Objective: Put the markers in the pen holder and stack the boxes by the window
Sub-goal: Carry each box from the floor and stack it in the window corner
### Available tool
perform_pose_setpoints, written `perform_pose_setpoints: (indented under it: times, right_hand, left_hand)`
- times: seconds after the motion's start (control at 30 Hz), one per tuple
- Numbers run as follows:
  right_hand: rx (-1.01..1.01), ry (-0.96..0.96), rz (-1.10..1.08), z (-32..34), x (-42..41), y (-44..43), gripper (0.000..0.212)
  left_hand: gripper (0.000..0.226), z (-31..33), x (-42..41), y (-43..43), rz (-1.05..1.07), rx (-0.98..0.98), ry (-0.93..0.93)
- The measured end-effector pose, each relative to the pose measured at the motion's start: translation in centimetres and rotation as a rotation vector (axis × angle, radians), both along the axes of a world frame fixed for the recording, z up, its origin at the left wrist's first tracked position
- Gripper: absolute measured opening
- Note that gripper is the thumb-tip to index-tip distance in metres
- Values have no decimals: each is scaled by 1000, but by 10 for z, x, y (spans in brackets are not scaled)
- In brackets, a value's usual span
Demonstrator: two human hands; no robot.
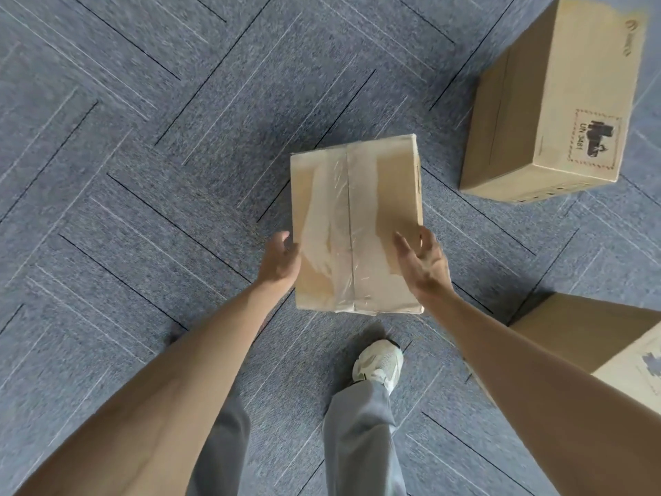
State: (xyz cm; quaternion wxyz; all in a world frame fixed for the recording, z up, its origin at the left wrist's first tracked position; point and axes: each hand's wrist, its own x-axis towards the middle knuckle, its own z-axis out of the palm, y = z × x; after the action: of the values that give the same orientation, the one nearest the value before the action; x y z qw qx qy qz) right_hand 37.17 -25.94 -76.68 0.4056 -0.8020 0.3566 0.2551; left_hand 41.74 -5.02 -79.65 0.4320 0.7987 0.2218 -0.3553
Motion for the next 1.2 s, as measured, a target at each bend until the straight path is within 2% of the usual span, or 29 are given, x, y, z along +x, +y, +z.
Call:
perform_pose_setpoints:
  times: [0.17,0.3,0.4,0.47,0.53,0.7,0.83,0.9,0.93,0.97,1.0,1.13,1.2]
  right_hand:
    - [-86,-161,-174,-37,4,-28,65]
    - [-107,-191,-191,-60,1,-40,84]
    - [-27,-167,-224,-58,4,-42,98]
    - [1,-145,-205,-45,5,-40,94]
    - [3,-143,-161,-22,11,-36,88]
    - [132,-217,-129,48,18,-25,75]
    - [259,-272,-194,122,31,-24,48]
    - [312,-275,-225,161,37,-27,27]
    - [332,-279,-250,182,39,-30,23]
    - [355,-285,-286,203,41,-32,25]
    - [390,-292,-323,224,43,-34,27]
    - [533,-340,-351,307,48,-33,54]
    - [586,-364,-348,345,45,-29,51]
  left_hand:
    - [68,-45,22,-21,100,-5,81]
    - [80,-70,22,-37,153,-98,119]
    - [102,-67,12,-40,219,-161,154]
    - [105,-52,6,-38,210,-152,186]
    - [95,-34,-1,-33,224,-85,198]
    - [91,48,-9,-16,327,-25,149]
    - [83,141,2,-13,416,-38,50]
    - [66,189,12,-11,444,-45,6]
    - [48,213,18,-10,449,-65,-24]
    - [25,237,24,-9,446,-74,-61]
    - [14,262,29,-9,440,-86,-110]
    - [15,350,37,2,385,-141,-283]
    - [13,394,35,7,366,-167,-345]
